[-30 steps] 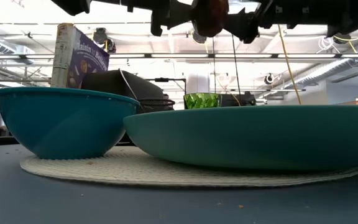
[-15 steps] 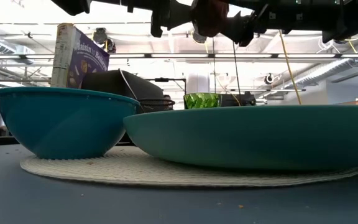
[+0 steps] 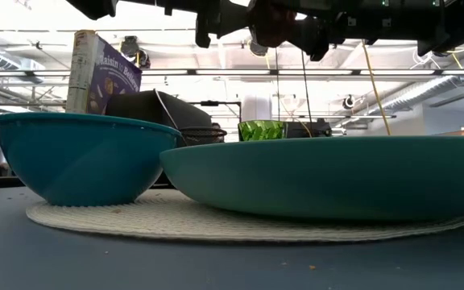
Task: Arrange a breakfast setting
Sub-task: Put the red apple on the white mat
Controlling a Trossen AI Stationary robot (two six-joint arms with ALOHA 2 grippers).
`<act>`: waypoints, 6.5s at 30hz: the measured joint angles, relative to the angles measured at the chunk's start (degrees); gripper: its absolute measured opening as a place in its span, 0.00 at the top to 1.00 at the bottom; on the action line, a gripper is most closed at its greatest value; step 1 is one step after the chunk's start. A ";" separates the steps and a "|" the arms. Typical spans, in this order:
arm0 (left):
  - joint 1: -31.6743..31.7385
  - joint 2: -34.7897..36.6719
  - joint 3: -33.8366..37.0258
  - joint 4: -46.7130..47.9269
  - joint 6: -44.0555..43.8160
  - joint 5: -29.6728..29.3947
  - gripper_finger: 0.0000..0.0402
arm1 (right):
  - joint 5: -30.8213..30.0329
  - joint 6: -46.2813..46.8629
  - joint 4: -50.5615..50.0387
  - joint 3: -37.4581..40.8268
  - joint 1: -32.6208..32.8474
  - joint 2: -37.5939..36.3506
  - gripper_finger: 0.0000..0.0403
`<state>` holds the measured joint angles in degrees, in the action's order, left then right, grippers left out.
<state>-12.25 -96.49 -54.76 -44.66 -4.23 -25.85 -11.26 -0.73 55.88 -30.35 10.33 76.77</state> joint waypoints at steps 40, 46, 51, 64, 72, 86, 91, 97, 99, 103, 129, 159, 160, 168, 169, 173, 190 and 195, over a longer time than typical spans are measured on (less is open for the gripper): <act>0.15 0.02 0.02 0.44 1.07 -0.43 0.12 | -6.75 1.60 -5.51 0.02 0.07 -4.28 0.33; 0.22 0.02 0.02 0.91 1.04 -0.39 0.12 | -10.43 1.57 -16.57 0.02 0.07 -11.01 0.33; 0.10 0.02 0.02 1.22 0.96 -0.09 0.12 | -14.89 3.43 -26.77 0.02 0.04 -17.41 0.33; 0.13 0.02 0.02 1.22 0.92 -0.13 0.12 | -24.55 6.02 -18.90 16.04 -0.27 -27.14 0.33; 0.13 0.02 0.02 1.20 0.94 -0.13 0.12 | -24.08 6.01 -12.94 23.38 -3.22 -27.04 0.34; 0.13 0.02 0.02 1.18 0.96 -0.17 0.12 | 13.98 7.49 -16.62 23.37 -21.02 -26.21 0.34; 0.13 0.02 0.02 1.18 1.05 -0.17 0.12 | 25.66 6.73 -15.68 23.34 -27.48 -24.11 0.34; 0.13 0.02 0.02 1.17 1.03 -0.20 0.12 | 38.48 5.18 -12.16 23.34 -33.67 -19.93 0.34; 0.13 0.02 0.02 1.18 1.03 -0.20 0.12 | 41.29 3.87 -11.04 23.34 -35.34 -18.31 0.34; 0.13 0.02 0.02 1.18 1.01 -0.20 0.12 | 46.92 1.33 -7.97 23.30 -38.72 -14.78 0.34; 0.13 0.02 0.02 1.16 -3.69 -0.26 0.12 | 62.55 -13.00 -3.89 15.91 -41.77 6.33 0.35; 0.13 0.02 0.02 1.14 -4.94 -0.20 0.12 | 79.04 -27.15 -8.80 9.74 -48.99 12.98 0.35; 0.13 0.02 0.02 1.16 -5.05 -0.17 0.12 | 79.00 -27.40 -9.12 9.41 -49.02 13.53 0.35; 0.13 0.02 0.02 1.10 -5.90 -0.18 0.12 | 86.36 -23.62 -8.92 1.75 -49.79 21.30 0.35; 0.13 0.02 0.02 1.14 -6.34 -0.18 0.12 | 87.90 -22.96 -8.94 1.10 -49.86 22.28 0.35; 0.13 0.02 0.02 1.16 -7.56 -0.20 0.12 | 91.00 -24.52 -9.05 0.18 -49.99 25.28 0.35; 0.13 0.02 0.02 1.22 -8.31 -0.20 0.12 | 89.92 -33.01 -9.00 0.20 -50.01 33.85 0.33; 0.13 0.02 0.02 1.22 -8.31 -0.20 0.12 | 84.39 -33.16 -8.96 0.22 -50.01 34.71 0.33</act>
<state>-12.12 -96.47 -54.74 -43.44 -12.53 -26.04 73.13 -33.89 46.91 -30.13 -39.68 111.48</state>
